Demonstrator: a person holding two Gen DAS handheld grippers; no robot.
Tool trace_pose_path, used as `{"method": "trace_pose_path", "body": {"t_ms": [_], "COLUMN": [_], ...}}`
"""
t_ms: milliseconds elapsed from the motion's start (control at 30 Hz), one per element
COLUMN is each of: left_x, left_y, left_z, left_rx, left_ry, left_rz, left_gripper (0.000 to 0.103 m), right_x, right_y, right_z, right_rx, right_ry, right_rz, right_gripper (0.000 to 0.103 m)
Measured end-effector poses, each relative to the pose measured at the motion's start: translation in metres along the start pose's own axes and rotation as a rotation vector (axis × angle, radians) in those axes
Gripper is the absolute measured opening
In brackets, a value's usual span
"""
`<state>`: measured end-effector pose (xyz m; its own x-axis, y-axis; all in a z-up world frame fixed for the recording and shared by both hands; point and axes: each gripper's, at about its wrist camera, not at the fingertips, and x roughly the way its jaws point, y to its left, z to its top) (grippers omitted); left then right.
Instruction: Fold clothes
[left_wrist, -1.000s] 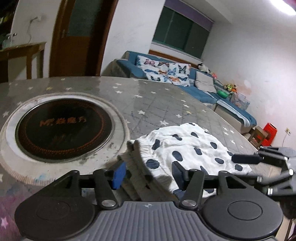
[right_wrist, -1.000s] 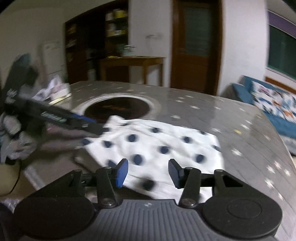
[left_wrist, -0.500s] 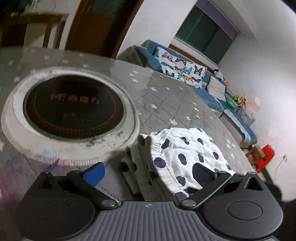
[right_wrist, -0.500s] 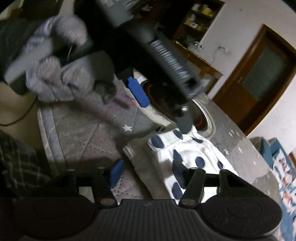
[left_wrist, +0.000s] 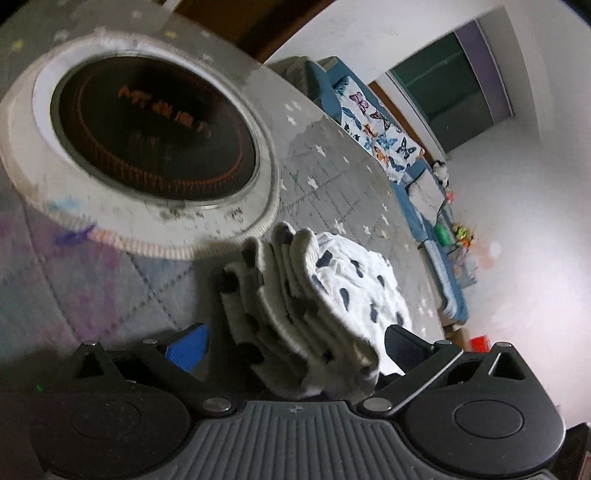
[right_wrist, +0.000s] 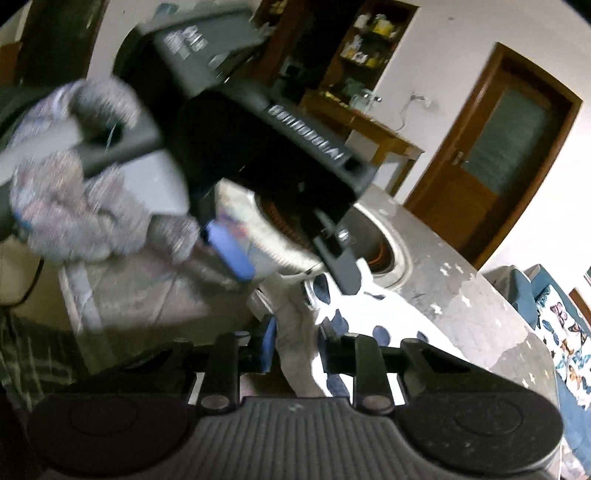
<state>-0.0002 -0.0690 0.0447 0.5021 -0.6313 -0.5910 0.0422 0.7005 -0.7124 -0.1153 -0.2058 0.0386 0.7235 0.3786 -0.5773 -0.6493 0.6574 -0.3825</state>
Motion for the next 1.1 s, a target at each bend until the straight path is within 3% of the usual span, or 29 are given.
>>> {"method": "trace_pose_path", "body": {"t_ms": [267, 433, 567, 667, 900, 1100], "left_x": [0.014, 0.02, 0.025, 0.026, 0.025, 0.025], "left_y": [0.003, 0.006, 0.015, 0.022, 0.021, 0.02], "left_z": [-0.003, 0.0, -0.002, -0.003, -0.005, -0.004], "left_rx": [-0.167, -0.215, -0.243, -0.252, -0.222, -0.202], "left_ry": [0.031, 0.029, 0.029, 0.027, 0.02, 0.017], "left_rz": [-0.086, -0.09, -0.088, -0.079, -0.061, -0.056], "left_gripper": [0.099, 0.073, 0.044, 0.036, 0.034, 0.034], "right_x": [-0.013, -0.014, -0.017, -0.018, -0.035, -0.032], "right_y": [-0.003, 0.003, 0.003, 0.005, -0.019, -0.067], "right_z": [0.0, -0.007, -0.012, -0.015, -0.022, -0.047], "right_rx": [0.031, 0.033, 0.045, 0.051, 0.178, 0.356], "right_ry": [-0.03, -0.033, -0.034, -0.028, -0.049, -0.004], "right_rz": [-0.007, 0.012, 0.023, 0.033, 0.034, -0.073], "right_gripper": [0.02, 0.019, 0.019, 0.019, 0.022, 0.025]}}
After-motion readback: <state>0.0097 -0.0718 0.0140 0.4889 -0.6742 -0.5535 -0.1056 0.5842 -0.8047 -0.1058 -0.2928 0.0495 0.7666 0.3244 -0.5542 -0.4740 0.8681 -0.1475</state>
